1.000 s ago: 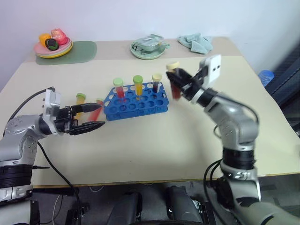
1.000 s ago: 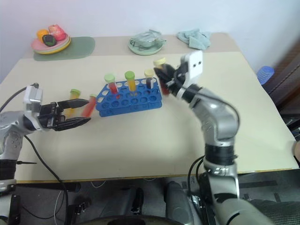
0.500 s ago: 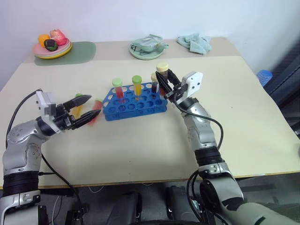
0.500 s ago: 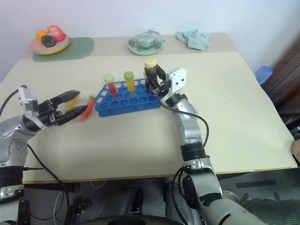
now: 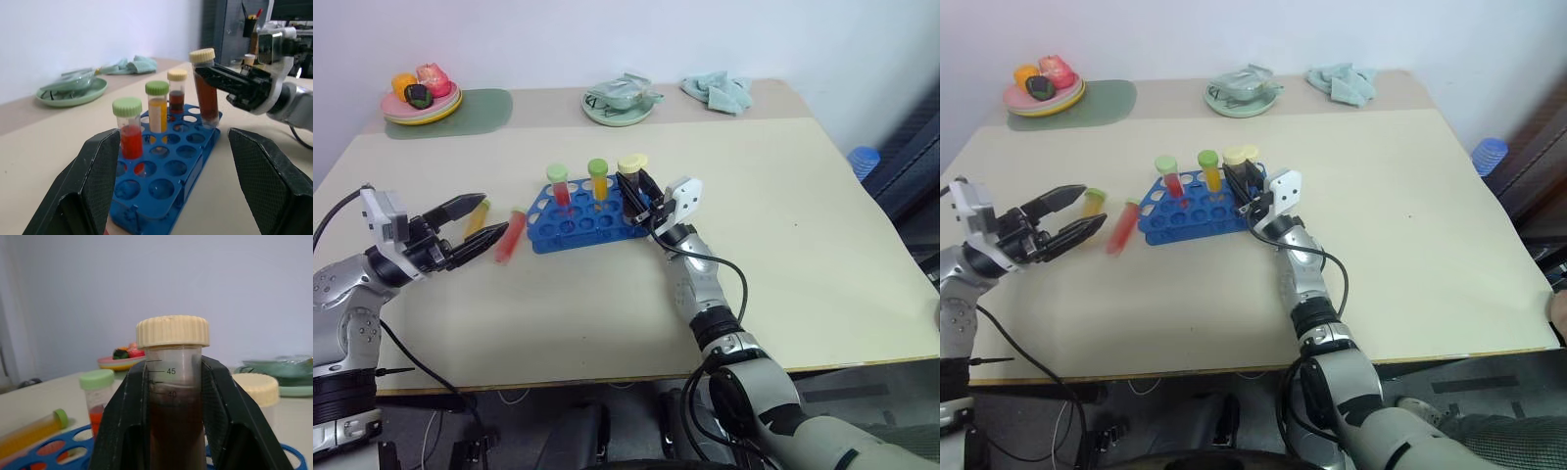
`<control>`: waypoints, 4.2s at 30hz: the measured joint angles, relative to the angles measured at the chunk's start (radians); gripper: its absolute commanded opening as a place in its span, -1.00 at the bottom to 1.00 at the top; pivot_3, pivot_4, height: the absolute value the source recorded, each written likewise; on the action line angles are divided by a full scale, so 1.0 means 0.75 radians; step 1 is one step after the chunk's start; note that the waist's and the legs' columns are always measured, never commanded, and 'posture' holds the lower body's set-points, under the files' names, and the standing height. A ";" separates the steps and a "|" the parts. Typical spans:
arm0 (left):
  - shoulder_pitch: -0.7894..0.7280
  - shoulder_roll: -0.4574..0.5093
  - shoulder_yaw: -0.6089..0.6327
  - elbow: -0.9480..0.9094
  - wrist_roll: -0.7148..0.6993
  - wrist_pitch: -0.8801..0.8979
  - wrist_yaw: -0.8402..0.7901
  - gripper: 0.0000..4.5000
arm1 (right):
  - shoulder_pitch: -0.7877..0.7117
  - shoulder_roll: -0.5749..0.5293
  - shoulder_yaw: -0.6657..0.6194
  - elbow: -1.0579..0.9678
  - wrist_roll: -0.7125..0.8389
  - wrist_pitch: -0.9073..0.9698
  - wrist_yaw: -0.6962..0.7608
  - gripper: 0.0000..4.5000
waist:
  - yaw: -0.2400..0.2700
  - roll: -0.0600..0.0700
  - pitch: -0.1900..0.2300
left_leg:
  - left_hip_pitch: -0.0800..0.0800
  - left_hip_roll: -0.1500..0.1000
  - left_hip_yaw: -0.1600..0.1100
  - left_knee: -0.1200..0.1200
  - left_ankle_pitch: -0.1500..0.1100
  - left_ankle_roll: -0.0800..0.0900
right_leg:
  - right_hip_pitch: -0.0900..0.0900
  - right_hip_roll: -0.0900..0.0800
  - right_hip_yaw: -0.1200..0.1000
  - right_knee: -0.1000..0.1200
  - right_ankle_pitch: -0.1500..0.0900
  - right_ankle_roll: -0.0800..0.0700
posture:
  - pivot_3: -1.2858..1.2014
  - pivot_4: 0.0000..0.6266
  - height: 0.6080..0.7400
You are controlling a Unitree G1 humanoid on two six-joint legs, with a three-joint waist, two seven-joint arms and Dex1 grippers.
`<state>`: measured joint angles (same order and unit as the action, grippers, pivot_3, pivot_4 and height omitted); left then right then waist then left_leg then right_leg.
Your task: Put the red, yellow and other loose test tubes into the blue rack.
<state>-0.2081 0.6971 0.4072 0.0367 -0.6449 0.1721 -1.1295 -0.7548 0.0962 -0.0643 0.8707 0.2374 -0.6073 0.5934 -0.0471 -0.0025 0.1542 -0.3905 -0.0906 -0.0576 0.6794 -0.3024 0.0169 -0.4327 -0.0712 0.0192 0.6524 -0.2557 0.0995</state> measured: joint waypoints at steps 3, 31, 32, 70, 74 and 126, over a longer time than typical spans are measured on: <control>0.000 0.000 0.000 -0.001 0.000 0.008 0.000 0.59 | -0.044 -0.004 -0.018 0.101 -0.004 -0.056 -0.001 -0.65 | 0.000 0.000 0.000 | 0.002 0.000 0.000 0.000 0.000 0.000 | 0.002 0.000 0.000 0.000 0.000 0.000 | 0.03 -0.52 1.00; 0.006 0.000 -0.001 -0.007 -0.001 0.026 -0.001 0.59 | -0.041 0.005 -0.143 0.143 0.068 -0.102 0.014 -0.65 | 0.002 0.000 0.000 | 0.006 0.000 -0.001 -0.001 0.000 0.000 | 0.006 0.000 0.000 -0.001 0.000 0.000 | 0.03 -0.52 1.00; 0.006 0.000 -0.001 -0.007 -0.001 0.026 0.000 0.59 | -0.038 0.006 -0.142 0.139 0.068 -0.102 0.013 -0.65 | 0.002 0.000 0.000 | 0.006 0.000 -0.001 -0.001 0.000 0.000 | 0.006 0.000 0.000 -0.001 0.000 0.000 | 0.03 -0.52 1.00; -0.167 -0.073 0.011 -0.190 0.143 0.666 1.105 0.59 | 0.334 -0.478 0.121 -0.976 -0.117 0.568 -0.057 0.99 | 0.035 0.001 0.001 | 0.001 0.000 -0.002 -0.003 -0.001 0.001 | 0.003 0.000 0.000 -0.004 0.000 0.000 | 0.03 -0.52 1.00; -0.420 -0.013 -0.021 -0.137 0.201 1.098 1.359 0.59 | 0.453 -0.785 0.099 -1.350 0.041 0.936 0.132 0.99 | 0.049 -0.002 0.003 | 0.000 0.000 -0.003 -0.002 -0.001 0.001 | 0.003 0.000 -0.001 -0.005 0.000 0.000 | 0.03 -0.52 1.00; -1.207 -0.098 -0.237 0.961 0.502 1.013 0.890 -0.65 | 0.256 -1.148 0.024 -1.599 0.476 1.468 0.555 1.00 | 0.069 -0.015 0.011 | -0.024 -0.001 -0.003 0.004 0.000 0.001 | -0.018 -0.003 -0.003 -0.003 0.000 0.001 | 0.03 -0.52 1.00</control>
<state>-1.1130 0.6238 0.2294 0.7574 -0.2681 0.9316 -0.4617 -0.5630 -0.7649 -0.0462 -0.3288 0.5945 0.4936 1.0096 0.0047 -0.0138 0.1622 -0.4086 -0.0916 -0.0596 0.6828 -0.3027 0.0176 -0.4462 -0.0736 0.0168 0.6505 -0.2554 0.1001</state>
